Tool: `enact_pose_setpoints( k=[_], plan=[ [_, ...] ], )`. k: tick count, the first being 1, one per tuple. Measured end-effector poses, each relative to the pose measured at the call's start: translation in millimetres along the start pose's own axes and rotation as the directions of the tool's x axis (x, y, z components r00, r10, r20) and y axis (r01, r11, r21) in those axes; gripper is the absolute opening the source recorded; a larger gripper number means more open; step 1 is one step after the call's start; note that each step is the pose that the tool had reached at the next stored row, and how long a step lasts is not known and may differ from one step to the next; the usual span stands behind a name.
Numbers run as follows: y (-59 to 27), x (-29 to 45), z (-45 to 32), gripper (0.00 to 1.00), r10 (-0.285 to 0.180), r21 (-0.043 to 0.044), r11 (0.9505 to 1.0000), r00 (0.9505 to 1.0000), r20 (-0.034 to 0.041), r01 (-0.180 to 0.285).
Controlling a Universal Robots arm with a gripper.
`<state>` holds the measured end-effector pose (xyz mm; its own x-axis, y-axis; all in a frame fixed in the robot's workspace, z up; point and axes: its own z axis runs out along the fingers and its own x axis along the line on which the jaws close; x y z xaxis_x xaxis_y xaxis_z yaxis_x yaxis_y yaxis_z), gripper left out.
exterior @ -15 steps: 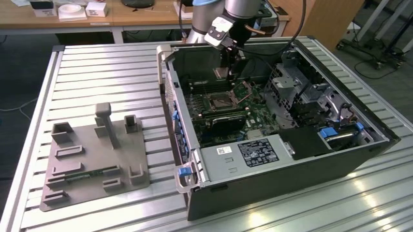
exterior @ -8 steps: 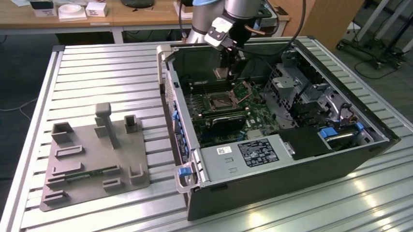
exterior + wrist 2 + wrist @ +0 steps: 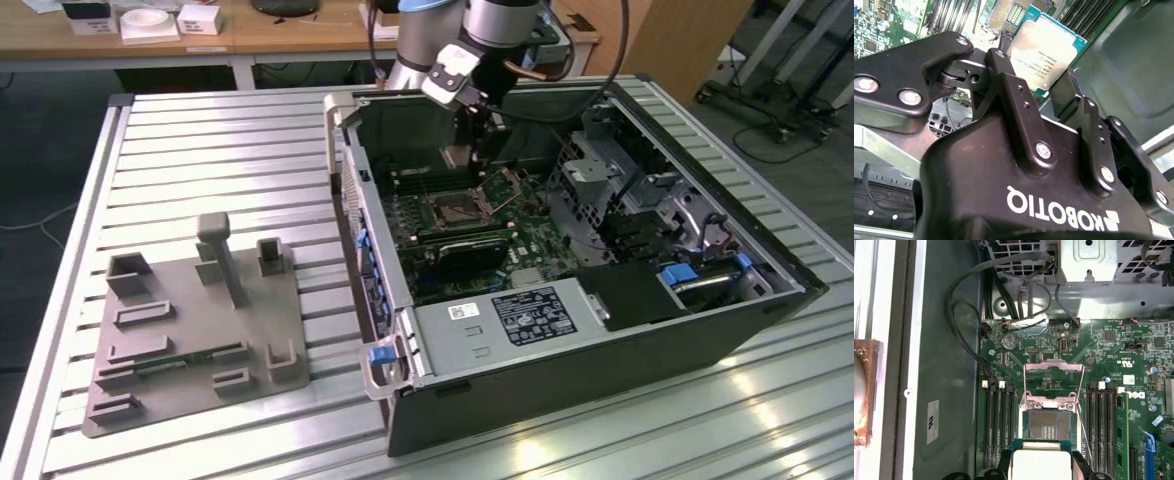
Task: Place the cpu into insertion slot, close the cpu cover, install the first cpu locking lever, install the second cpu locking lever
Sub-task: 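Place the cpu into insertion slot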
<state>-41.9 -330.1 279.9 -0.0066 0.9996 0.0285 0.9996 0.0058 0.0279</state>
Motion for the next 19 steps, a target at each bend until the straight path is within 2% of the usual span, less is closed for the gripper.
enact_pose_setpoints(
  k=[14, 19],
  plan=[
    [-0.1, -0.1, 2.3, 0.54, 0.000, 0.0000, 1.0000, 1.0000, 0.0000, 0.000],
    [-0.1, -0.3, 8.3, 0.54, 0.001, -0.0001, 1.0000, 1.0000, 0.0000, -0.001]
  ],
)
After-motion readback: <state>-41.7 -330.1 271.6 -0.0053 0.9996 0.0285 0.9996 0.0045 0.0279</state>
